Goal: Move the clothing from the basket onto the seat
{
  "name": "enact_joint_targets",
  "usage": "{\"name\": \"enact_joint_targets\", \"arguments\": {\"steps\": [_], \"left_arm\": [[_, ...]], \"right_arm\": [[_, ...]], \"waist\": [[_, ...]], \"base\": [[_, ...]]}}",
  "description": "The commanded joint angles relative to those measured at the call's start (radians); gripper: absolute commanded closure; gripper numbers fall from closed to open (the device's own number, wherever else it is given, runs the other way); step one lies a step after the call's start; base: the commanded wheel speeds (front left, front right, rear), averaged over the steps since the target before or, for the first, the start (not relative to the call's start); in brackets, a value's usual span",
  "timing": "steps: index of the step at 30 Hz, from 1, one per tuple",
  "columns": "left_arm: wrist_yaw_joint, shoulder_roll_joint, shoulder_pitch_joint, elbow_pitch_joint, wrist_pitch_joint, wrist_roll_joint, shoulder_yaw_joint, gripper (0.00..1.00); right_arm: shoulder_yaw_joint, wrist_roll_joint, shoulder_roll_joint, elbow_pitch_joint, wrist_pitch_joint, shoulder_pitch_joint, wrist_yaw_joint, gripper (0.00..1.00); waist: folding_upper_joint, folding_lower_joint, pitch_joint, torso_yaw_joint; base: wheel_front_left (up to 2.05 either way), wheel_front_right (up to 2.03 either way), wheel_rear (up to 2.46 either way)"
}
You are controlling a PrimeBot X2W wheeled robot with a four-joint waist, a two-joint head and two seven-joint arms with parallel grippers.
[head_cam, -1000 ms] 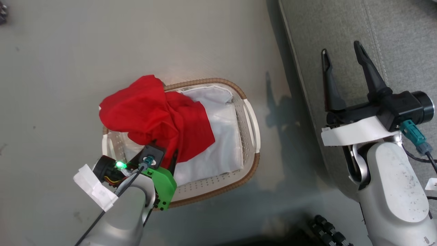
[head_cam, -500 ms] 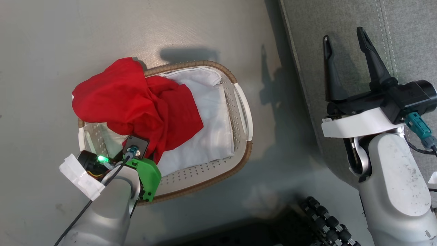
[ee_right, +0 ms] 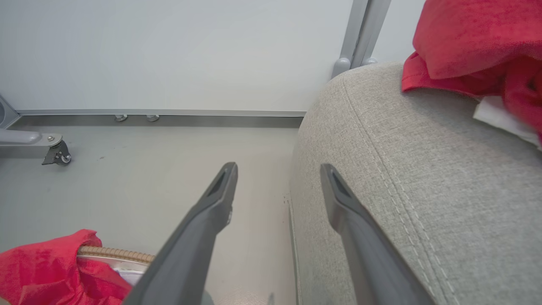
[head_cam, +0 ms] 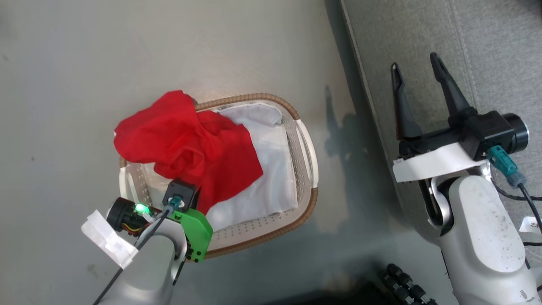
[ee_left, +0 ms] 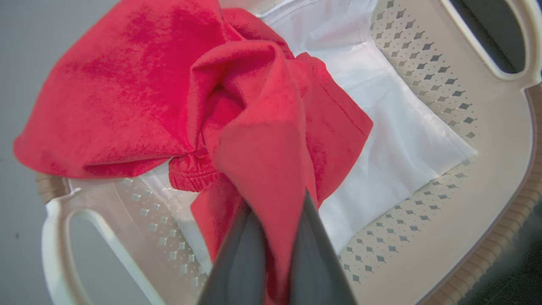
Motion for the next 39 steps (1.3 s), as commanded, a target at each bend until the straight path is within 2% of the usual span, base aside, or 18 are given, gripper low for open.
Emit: {"name": "enact_joint_targets", "arguments": {"steps": [1,13,20,28,39], "left_arm": [[0.004,0.003,0.028,-0.024,-0.001,-0.012,0.004,1.0],[0.017,0.061,0.182,-0.303,-0.001,0.002,0.048,1.0],[0.01,0.14,0.212,-0.436,-0.001,0.066,0.025,1.0],[-0.016,0.224,0.139,-0.546,-0.001,0.109,-0.006,1.0],[-0.042,0.297,-0.072,-0.742,0.106,0.073,-0.071,1.0]], "right_arm": [[-0.002,-0.005,-0.003,0.01,-0.001,0.022,-0.001,0.0],[-0.014,-0.023,-0.004,0.088,-0.001,0.131,-0.001,0.0],[-0.008,-0.021,-0.004,0.125,-0.001,0.21,-0.001,0.0],[0.01,-0.026,-0.004,0.149,-0.001,0.279,-0.001,0.0],[0.058,-0.033,-0.004,0.163,-0.001,0.256,-0.001,0.0]], "waist": [[0.0,-0.0001,-0.086,0.033],[0.0,-0.0001,-0.386,0.096],[0.0,-0.0001,-0.55,0.106],[0.0,-0.0001,-0.678,0.106],[0.0,-0.0001,-0.723,0.103]], "base": [[0.0,0.0,0.0],[0.0,0.0,0.0],[0.0,0.0,0.0],[0.0,0.0,0.0],[0.0,0.0,0.0]]}}
